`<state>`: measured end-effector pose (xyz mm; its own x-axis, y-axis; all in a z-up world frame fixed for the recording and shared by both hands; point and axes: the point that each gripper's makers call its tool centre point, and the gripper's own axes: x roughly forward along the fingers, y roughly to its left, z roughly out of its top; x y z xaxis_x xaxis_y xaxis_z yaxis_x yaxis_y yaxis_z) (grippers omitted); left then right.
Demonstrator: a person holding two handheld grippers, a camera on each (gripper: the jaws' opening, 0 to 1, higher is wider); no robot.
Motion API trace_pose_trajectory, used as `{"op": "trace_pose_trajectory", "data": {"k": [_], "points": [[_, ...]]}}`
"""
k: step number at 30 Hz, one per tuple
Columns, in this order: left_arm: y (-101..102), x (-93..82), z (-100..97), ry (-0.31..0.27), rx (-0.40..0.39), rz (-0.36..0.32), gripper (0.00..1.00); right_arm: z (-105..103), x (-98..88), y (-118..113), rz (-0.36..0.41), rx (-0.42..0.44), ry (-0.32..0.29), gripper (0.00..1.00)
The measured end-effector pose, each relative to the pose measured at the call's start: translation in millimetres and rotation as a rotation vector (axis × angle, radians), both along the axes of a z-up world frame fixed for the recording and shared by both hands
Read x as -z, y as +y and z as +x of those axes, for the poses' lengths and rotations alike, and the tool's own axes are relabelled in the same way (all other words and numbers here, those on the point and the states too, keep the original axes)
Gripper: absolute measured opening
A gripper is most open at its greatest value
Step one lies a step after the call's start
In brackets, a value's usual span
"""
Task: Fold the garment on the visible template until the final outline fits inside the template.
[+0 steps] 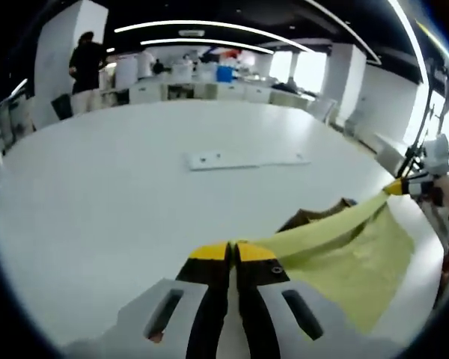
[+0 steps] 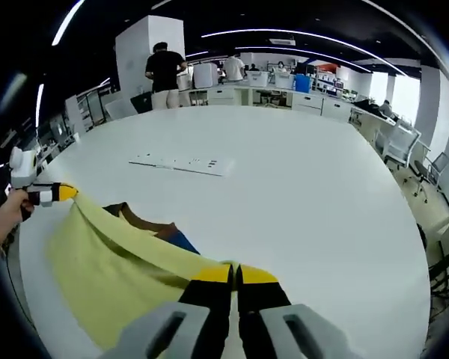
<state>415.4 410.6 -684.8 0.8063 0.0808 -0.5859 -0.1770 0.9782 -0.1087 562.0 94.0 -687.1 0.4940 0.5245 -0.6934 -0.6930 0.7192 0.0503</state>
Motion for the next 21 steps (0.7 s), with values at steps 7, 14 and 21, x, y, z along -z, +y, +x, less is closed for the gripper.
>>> {"op": "trace_pose_trajectory", "data": {"k": [7,14,21], "points": [[4,9.2,2.4,-0.003,0.006,0.017,0.00,3,9.5,0,-0.015,0.011,0.004,0.00],[7,17.8,6.3,0.011,-0.001,0.020,0.00,5,17.9,-1,-0.028,0.015,0.007,0.00],[7,26.1,3.4,0.034,-0.008,0.020,0.00,5,26.4,0,-0.045,-0.005,0.011,0.00]]}}
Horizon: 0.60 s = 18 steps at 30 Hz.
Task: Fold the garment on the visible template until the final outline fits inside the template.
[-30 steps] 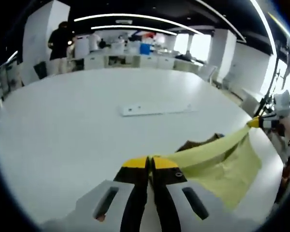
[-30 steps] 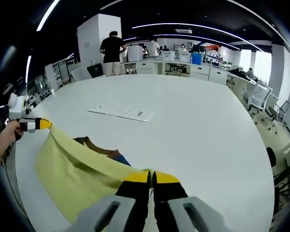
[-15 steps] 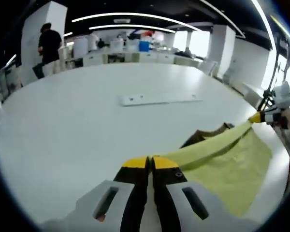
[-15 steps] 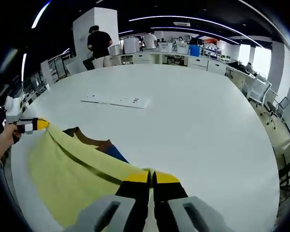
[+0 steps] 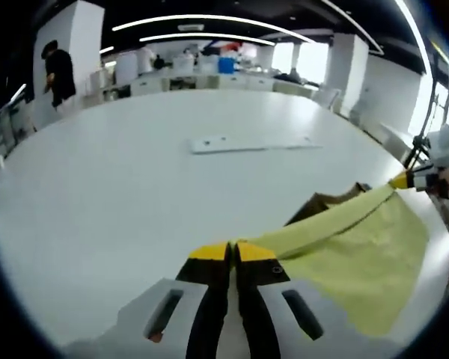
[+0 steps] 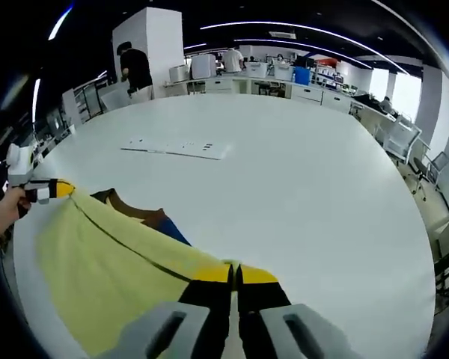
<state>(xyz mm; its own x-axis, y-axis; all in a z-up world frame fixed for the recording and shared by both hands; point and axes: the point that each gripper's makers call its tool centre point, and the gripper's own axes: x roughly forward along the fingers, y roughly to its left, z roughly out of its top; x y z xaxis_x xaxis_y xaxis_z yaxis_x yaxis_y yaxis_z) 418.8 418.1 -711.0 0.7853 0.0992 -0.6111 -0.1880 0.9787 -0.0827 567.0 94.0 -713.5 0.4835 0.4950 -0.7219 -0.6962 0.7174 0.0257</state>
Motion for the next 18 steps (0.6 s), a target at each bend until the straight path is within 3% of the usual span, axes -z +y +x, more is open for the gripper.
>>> {"op": "trace_pose_trajectory", "data": {"k": [9,18], "points": [[1,11.0,0.2,0.027,-0.038,-0.010,0.00,-2,8.1,0,0.003,0.043,0.026,0.00],[2,7.8,2.4,-0.016,-0.028,0.022,0.01,-2,8.1,0,0.028,0.049,0.034,0.02]]}}
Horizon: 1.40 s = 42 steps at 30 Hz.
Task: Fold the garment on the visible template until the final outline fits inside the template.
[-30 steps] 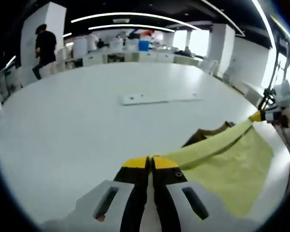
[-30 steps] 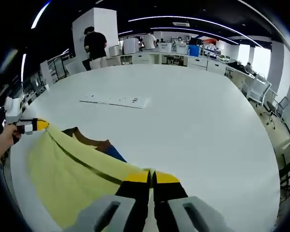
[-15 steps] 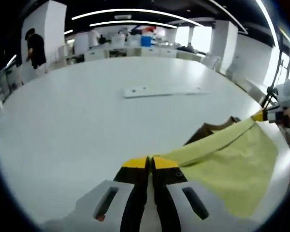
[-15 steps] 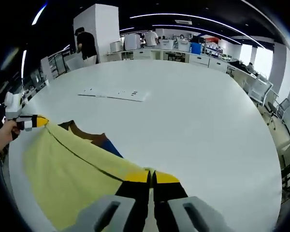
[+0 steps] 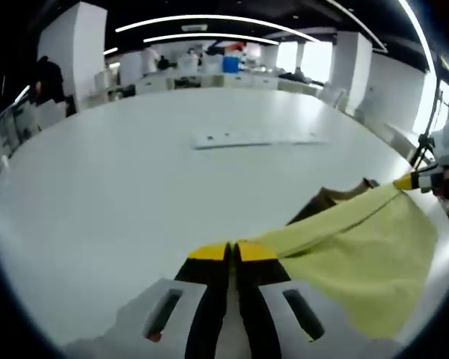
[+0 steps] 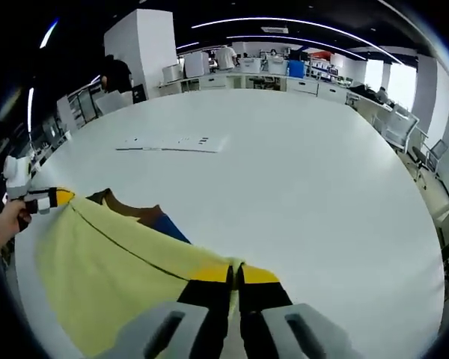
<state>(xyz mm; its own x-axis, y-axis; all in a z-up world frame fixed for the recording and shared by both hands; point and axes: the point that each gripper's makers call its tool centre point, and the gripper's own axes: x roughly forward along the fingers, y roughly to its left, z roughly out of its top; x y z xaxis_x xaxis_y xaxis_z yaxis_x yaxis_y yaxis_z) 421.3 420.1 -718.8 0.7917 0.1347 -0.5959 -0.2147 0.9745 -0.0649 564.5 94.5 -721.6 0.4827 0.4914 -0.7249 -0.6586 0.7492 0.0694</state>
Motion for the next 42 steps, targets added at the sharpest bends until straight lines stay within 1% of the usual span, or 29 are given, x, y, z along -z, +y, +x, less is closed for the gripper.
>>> {"op": "trace_pose_trajectory", "data": {"k": [1,2,3,4,6,7,8,9,10,11,13,14,17,18,19,21,23,25,27,30,33,36,38,39,40,41,42], "points": [[0,-2.0,0.4,-0.010,0.006,0.006,0.03,-1,-1.4,0,0.001,-0.005,-0.003,0.04],[-1,-6.9,1.8,-0.033,0.028,0.015,0.05,-1,-2.9,-1,-0.002,-0.012,-0.007,0.09],[-2,-9.4,2.2,-0.041,0.046,0.019,0.09,-2,-4.0,-2,-0.004,-0.019,-0.010,0.12],[-2,-11.6,2.2,-0.046,0.061,0.027,0.15,-4,-5.8,-2,-0.004,-0.036,-0.013,0.17],[-2,-18.3,3.9,-0.066,0.119,0.066,0.21,-6,-8.8,-1,0.002,-0.060,-0.020,0.23],[-3,-21.0,4.6,-0.075,0.143,0.075,0.24,-7,-9.6,-1,-0.002,-0.073,-0.022,0.26],[-7,-24.5,6.2,-0.099,0.169,0.062,0.25,-8,-11.2,-2,-0.016,-0.097,-0.036,0.28],[-11,-28.0,7.2,-0.122,0.193,0.029,0.27,-9,-12.5,-2,-0.029,-0.122,-0.051,0.29],[-13,-29.0,7.0,-0.125,0.222,0.022,0.29,-9,-13.8,-2,-0.037,-0.145,-0.065,0.30],[-12,-29.3,5.4,-0.117,0.247,0.041,0.30,-12,-14.6,-1,-0.043,-0.170,-0.067,0.30],[-11,-29.8,3.1,-0.106,0.307,0.105,0.32,-14,-17.2,1,-0.043,-0.207,-0.088,0.30],[-13,-28.2,0.3,-0.091,0.329,0.118,0.33,-14,-17.5,1,-0.044,-0.216,-0.092,0.30],[-13,-22.2,-6.4,-0.044,0.398,0.203,0.32,-16,-15.6,1,-0.077,-0.277,-0.115,0.30],[-10,-17.1,-8.5,-0.020,0.407,0.221,0.32,-16,-14.3,1,-0.093,-0.298,-0.125,0.30],[-10,-14.5,-8.2,-0.016,0.413,0.221,0.31,-16,-13.7,1,-0.098,-0.308,-0.132,0.29],[-9,-10.0,-8.2,0.005,0.420,0.244,0.30,-14,-11.4,1,-0.112,-0.325,-0.143,0.28],[-6,-7.7,-5.0,0.013,0.409,0.262,0.28,-9,-8.5,0,-0.140,-0.342,-0.165,0.27],[-6,-7.0,-1.7,0.013,0.406,0.264,0.29,-7,-6.8,-1,-0.157,-0.357,-0.179,0.26],[-6,-8.0,3.9,0.007,0.406,0.285,0.30,-4,-5.3,0,-0.160,-0.379,-0.189,0.26],[-8,-6.0,12.8,0.004,0.412,0.285,0.29,-1,-3.6,1,-0.185,-0.425,-0.220,0.26],[-9,-4.9,20.1,0.000,0.404,0.279,0.28,4,-4.6,3,-0.177,-0.435,-0.237,0.25],[-11,-4.6,26.3,-0.005,0.391,0.271,0.26,12,-5.1,6,-0.150,-0.407,-0.244,0.24],[-11,-3.4,29.3,-0.003,0.380,0.269,0.26,17,-3.2,7,-0.110,-0.361,-0.222,0.23],[-9,-3.3,31.0,-0.003,0.359,0.268,0.26,22,-2.8,7,-0.089,-0.314,-0.214,0.22],[-8,-3.3,31.6,-0.005,0.352,0.265,0.26,24,-2.4,7,-0.075,-0.298,-0.207,0.21],[-6,-3.3,33.5,-0.011,0.323,0.245,0.25,27,-1.8,6,-0.055,-0.257,-0.193,0.21],[-4,-2.9,34.3,-0.012,0.293,0.230,0.24,31,-1.2,4,-0.052,-0.231,-0.188,0.20]]}}
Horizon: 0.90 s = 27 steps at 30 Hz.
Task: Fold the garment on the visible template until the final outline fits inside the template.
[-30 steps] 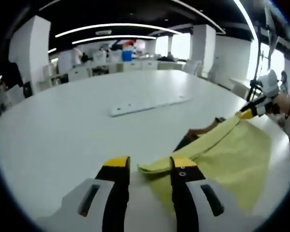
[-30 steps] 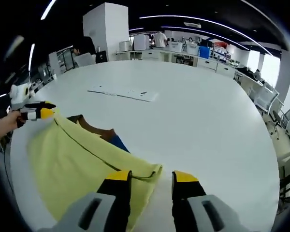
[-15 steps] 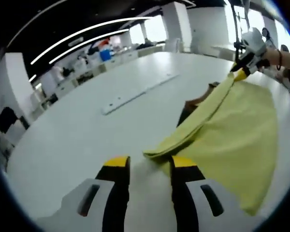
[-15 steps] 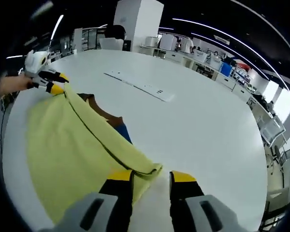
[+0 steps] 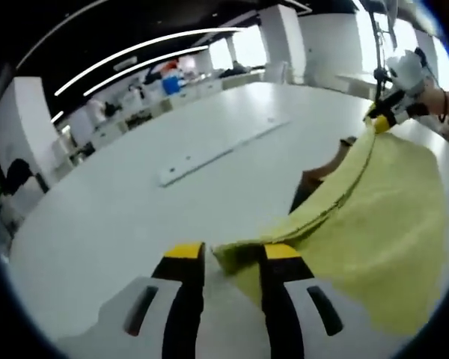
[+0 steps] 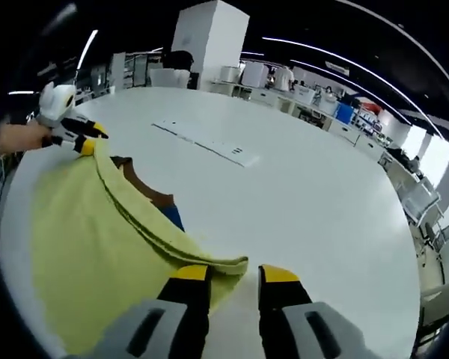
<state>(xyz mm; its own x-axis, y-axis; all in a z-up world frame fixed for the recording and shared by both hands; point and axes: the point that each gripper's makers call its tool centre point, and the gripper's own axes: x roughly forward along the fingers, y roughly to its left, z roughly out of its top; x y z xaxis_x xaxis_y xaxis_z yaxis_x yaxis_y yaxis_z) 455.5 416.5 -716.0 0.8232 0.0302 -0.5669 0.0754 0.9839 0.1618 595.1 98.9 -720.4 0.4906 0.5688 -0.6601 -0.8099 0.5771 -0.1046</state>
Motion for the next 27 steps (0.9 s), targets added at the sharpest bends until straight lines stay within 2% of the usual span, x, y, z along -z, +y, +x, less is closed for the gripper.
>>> {"op": "trace_pose_trajectory", "data": {"k": [5,12,16,20,22,25,27], "points": [[4,1.5,6.0,-0.024,-0.067,-0.087,0.24,8,3.9,2,0.042,0.052,0.024,0.16],[9,1.8,7.7,-0.025,-0.097,-0.075,0.25,4,4.6,3,0.057,0.103,0.042,0.16],[15,0.2,7.1,-0.016,-0.134,-0.037,0.33,4,5.2,3,0.062,0.118,0.054,0.16],[20,0.0,3.5,-0.001,-0.159,-0.015,0.27,5,5.9,1,0.084,0.159,0.077,0.18],[21,-0.1,1.9,0.000,-0.163,-0.018,0.27,3,5.1,2,0.080,0.158,0.074,0.18],[24,-2.2,-2.2,0.001,-0.180,-0.042,0.30,-1,3.9,0,0.092,0.193,0.089,0.22],[24,-6.0,-5.1,-0.005,-0.179,-0.055,0.32,-3,0.9,0,0.109,0.209,0.105,0.29]]}}
